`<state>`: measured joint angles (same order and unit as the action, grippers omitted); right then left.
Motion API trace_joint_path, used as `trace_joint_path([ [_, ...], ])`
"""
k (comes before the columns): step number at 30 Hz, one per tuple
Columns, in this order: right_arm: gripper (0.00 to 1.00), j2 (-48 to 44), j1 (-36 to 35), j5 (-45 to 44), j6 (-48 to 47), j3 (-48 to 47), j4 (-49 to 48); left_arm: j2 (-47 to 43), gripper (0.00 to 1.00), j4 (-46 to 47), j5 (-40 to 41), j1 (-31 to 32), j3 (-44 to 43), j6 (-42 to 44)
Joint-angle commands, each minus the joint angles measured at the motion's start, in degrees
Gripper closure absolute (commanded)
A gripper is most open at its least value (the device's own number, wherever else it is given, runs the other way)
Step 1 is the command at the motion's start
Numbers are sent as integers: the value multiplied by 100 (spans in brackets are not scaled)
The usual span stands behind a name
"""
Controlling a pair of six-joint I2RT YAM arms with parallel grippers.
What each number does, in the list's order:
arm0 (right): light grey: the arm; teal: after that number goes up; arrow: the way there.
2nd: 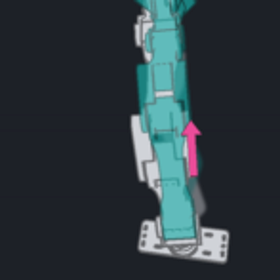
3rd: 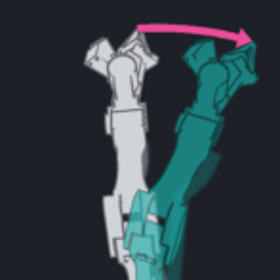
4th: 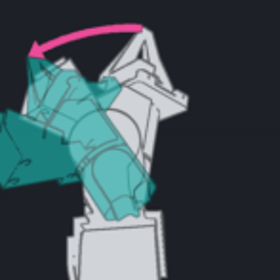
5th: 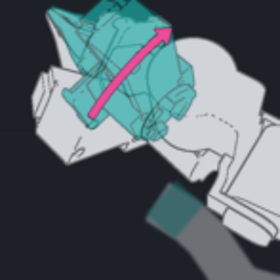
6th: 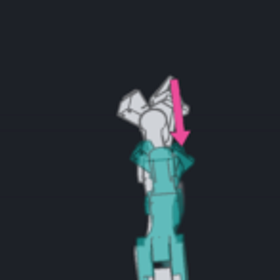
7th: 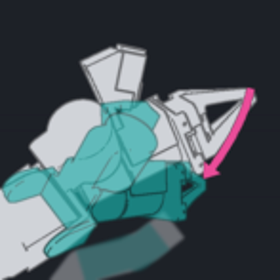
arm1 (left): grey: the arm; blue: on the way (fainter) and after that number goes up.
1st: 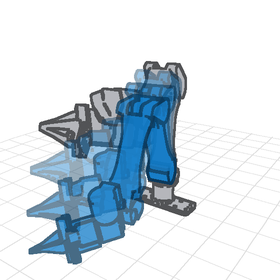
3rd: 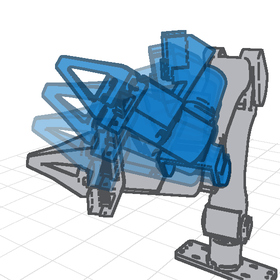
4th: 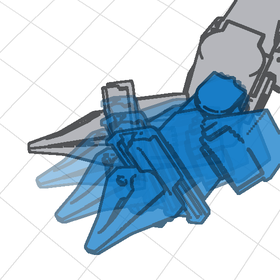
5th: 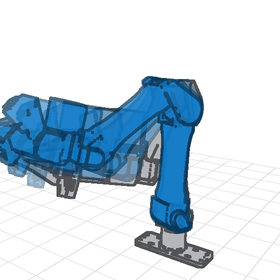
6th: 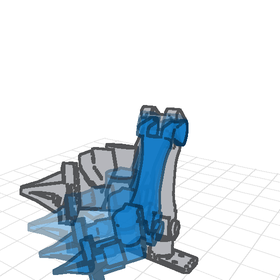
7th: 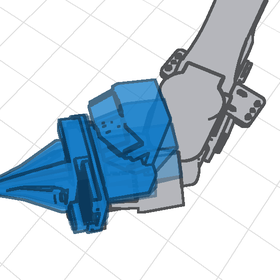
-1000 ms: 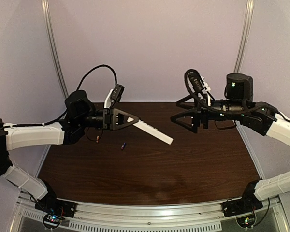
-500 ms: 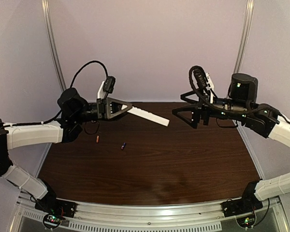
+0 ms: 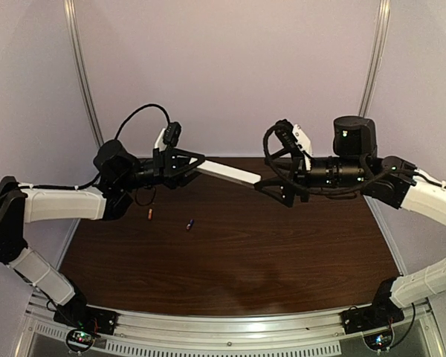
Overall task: Load the batteries into the remote control
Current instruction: Pass from the left arm to the right
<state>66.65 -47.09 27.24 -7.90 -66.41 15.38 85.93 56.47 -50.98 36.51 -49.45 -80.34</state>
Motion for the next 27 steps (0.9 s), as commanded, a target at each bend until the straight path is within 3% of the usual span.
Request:
trace_joint_path([
  [1, 16, 122, -216, 12, -279, -108, 105, 123, 100, 681, 137, -21, 84, -590],
  [5, 24, 237, -340, -50, -362, -192, 114, 278, 100, 1157, 148, -21, 185, -993],
  [9, 42, 445, -441, -91, -431, -429, 241, 422, 100, 1656, 184, -21, 255, -1349],
  [22, 85, 765, -512, -145, -246, -785, 309, 732, 99, 2807, 264, -15, 496, -1995],
  [24, 90, 764, -512, -126, -198, -834, 369, 767, 84, 2899, 268, -21, 542, -1987],
  [27, 95, 740, -507, -42, -124, -863, 467, 808, 48, 3174, 303, -74, 613, -2011],
])
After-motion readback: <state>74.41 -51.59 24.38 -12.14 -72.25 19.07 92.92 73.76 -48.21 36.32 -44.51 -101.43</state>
